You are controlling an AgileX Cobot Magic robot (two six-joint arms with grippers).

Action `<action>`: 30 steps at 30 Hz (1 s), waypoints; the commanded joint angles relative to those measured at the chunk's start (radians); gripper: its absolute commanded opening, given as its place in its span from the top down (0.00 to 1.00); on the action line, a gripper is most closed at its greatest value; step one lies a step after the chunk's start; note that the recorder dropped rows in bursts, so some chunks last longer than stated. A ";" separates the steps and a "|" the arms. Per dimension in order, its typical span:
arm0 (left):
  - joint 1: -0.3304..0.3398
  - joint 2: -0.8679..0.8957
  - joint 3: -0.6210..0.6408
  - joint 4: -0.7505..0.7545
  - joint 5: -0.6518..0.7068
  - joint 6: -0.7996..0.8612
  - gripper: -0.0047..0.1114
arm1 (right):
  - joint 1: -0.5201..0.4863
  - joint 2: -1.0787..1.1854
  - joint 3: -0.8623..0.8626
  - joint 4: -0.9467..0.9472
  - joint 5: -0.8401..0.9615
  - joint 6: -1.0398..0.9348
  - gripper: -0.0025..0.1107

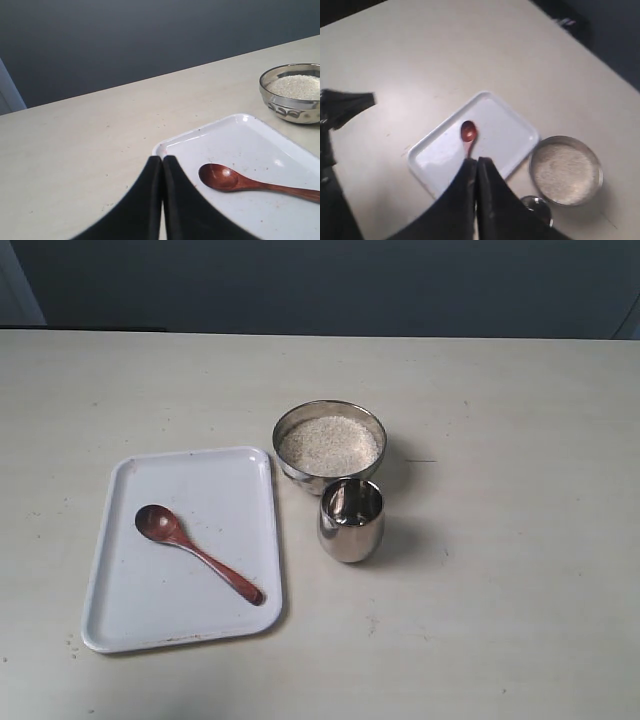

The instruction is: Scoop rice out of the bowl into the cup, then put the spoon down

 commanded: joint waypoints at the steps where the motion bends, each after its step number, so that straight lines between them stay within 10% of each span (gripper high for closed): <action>1: -0.005 -0.004 -0.002 -0.007 -0.015 -0.005 0.96 | -0.009 -0.072 -0.003 -0.214 0.000 0.179 0.98; 15: -0.005 -0.004 -0.002 -0.007 -0.015 -0.005 0.96 | -0.448 -0.216 0.072 -0.108 -0.081 0.177 0.98; 30: -0.005 -0.004 -0.002 -0.007 -0.015 -0.005 0.96 | -1.022 -0.768 0.876 -0.040 -0.477 0.175 0.98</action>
